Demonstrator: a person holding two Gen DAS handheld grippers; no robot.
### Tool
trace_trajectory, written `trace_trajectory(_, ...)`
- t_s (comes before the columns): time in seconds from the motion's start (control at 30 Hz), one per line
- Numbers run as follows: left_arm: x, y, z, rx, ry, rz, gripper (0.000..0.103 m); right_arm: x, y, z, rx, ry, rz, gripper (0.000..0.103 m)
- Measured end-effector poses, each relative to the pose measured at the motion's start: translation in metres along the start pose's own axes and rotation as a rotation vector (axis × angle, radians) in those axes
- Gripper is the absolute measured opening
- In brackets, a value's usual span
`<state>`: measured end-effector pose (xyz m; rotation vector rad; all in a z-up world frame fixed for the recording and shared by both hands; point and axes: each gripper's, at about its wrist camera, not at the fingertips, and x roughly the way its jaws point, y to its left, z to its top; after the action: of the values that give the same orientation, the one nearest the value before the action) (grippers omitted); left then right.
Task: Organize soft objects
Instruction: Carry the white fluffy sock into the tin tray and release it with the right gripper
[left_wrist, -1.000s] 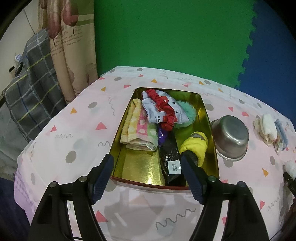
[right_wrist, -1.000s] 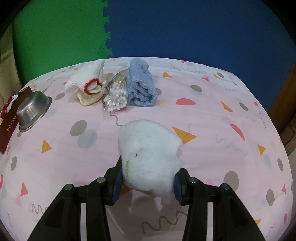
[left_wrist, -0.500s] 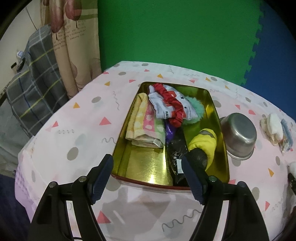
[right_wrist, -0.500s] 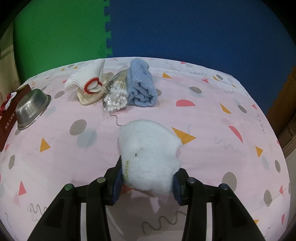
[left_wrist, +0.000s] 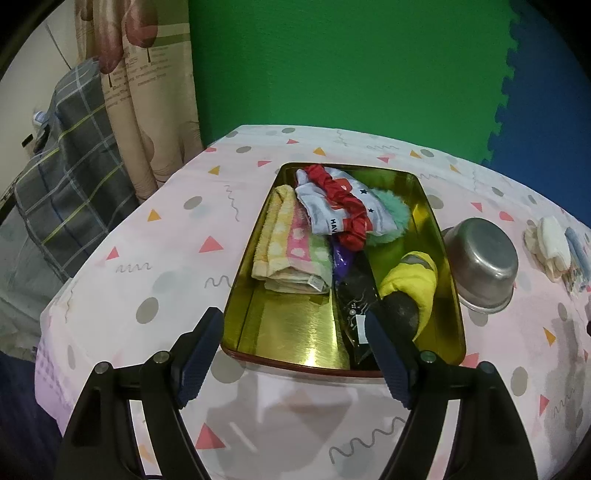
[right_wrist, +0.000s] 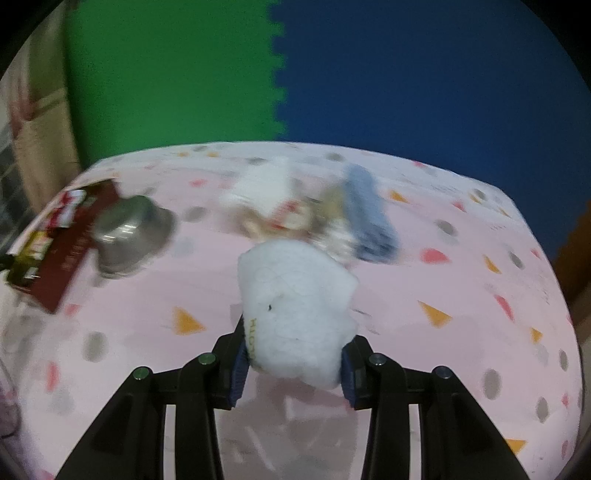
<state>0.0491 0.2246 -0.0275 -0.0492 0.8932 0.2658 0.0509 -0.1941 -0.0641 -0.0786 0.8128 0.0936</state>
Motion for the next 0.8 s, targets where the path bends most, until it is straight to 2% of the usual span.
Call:
trace_trajectory(0.27, -0.004, 0.005, 0.000, -0.023, -0.015, 0.023, 0.076, -0.005, 0.079, 0.028, -0.084, -0.021, 0.161, 0.041)
trace_trajectory(0.5, -0.006, 0.030, -0.008, -0.069, -0.018, 0.084, 0.077, -0.007, 0.155, 0.050, -0.174, -0.050, 0.305, 0.041)
trace_trajectory(0.67, -0.006, 0.049, -0.014, -0.096, -0.012, 0.130, 0.077, 0.001, 0.199, 0.062, -0.224, -0.055, 0.368, 0.041)
trace_trajectory(0.8, -0.005, 0.060, -0.014, -0.131, -0.013, 0.136, 0.077, 0.008, 0.232, 0.069, -0.264, -0.053, 0.399, 0.041)
